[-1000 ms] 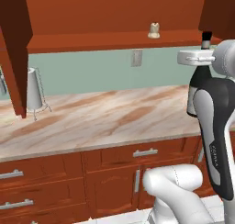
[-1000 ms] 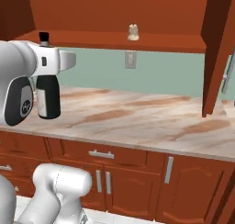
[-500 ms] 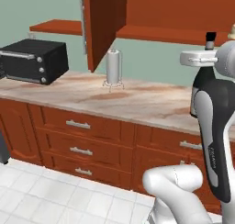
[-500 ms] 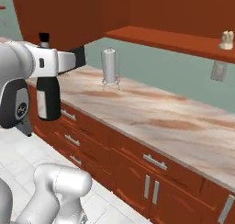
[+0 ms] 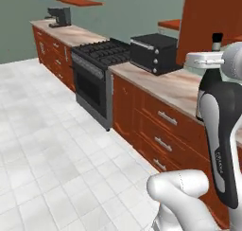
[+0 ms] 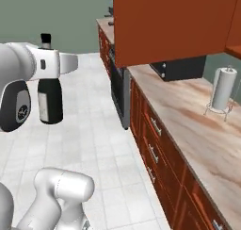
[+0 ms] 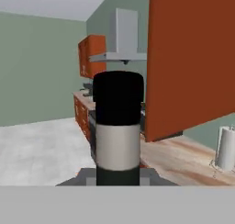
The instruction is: Get the candle and the wine from the cabinet and move them to the dining counter.
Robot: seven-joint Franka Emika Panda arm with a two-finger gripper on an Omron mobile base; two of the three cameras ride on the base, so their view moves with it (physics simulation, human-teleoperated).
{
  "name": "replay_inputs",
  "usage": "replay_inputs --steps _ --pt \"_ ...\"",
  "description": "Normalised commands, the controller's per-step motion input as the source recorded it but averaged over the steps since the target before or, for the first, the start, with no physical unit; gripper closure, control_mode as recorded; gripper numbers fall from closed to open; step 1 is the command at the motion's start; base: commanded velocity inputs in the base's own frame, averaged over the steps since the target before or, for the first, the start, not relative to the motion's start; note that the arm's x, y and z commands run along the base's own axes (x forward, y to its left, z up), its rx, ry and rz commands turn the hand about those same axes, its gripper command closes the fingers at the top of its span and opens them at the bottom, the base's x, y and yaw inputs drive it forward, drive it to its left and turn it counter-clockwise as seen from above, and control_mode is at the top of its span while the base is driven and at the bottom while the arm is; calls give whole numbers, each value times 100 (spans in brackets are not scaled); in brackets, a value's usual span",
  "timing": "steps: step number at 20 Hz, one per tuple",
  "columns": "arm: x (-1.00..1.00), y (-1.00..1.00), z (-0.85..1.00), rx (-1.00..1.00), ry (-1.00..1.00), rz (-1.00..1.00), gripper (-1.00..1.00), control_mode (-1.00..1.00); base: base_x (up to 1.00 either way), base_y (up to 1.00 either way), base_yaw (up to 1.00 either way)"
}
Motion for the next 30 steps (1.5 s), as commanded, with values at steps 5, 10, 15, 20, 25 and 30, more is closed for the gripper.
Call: replay_inputs --steps 5,10,15,20,25,30 --pt "0 0 0 0 0 0 100 100 -8 3 100" --pt "0 0 0 0 0 0 100 100 0 21 93" --pt "0 0 0 0 0 0 100 100 0 65 40" --pt "0 0 0 0 0 0 100 100 60 100 2" --pt "0 0 0 0 0 0 100 100 74 100 3" --pt "0 0 0 0 0 0 100 100 53 100 15"
